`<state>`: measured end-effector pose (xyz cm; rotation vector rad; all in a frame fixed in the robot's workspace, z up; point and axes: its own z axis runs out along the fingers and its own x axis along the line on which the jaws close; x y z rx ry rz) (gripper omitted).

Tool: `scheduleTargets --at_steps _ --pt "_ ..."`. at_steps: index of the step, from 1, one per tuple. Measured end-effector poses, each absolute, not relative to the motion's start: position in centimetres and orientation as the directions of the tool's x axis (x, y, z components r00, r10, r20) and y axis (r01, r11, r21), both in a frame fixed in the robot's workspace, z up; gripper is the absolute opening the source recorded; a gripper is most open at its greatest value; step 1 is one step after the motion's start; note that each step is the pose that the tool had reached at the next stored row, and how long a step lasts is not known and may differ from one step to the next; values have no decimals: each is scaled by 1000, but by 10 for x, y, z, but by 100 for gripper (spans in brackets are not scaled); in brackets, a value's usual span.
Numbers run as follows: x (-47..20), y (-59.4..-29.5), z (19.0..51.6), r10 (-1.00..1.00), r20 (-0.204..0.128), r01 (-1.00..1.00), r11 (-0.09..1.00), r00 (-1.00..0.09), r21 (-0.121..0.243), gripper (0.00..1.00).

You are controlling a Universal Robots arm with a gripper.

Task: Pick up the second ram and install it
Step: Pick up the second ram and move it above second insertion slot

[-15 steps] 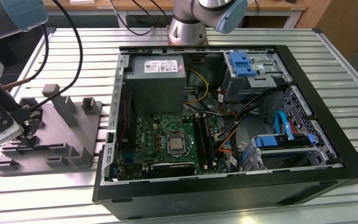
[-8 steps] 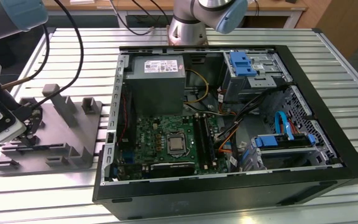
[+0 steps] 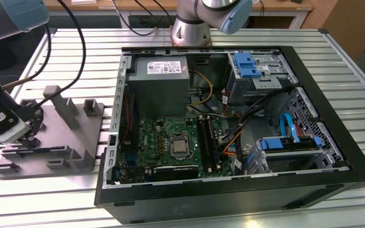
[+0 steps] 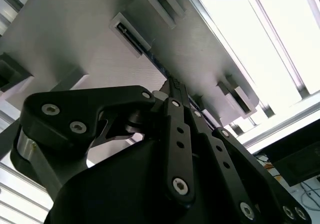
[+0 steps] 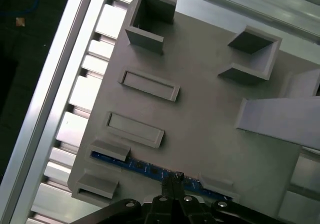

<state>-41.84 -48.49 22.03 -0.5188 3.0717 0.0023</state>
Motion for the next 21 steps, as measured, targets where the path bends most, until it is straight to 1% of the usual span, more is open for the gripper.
scheduleTargets --at_steps 21 --pt "-418 -485 220 -460 -26 -460 888 -888 -3 10"
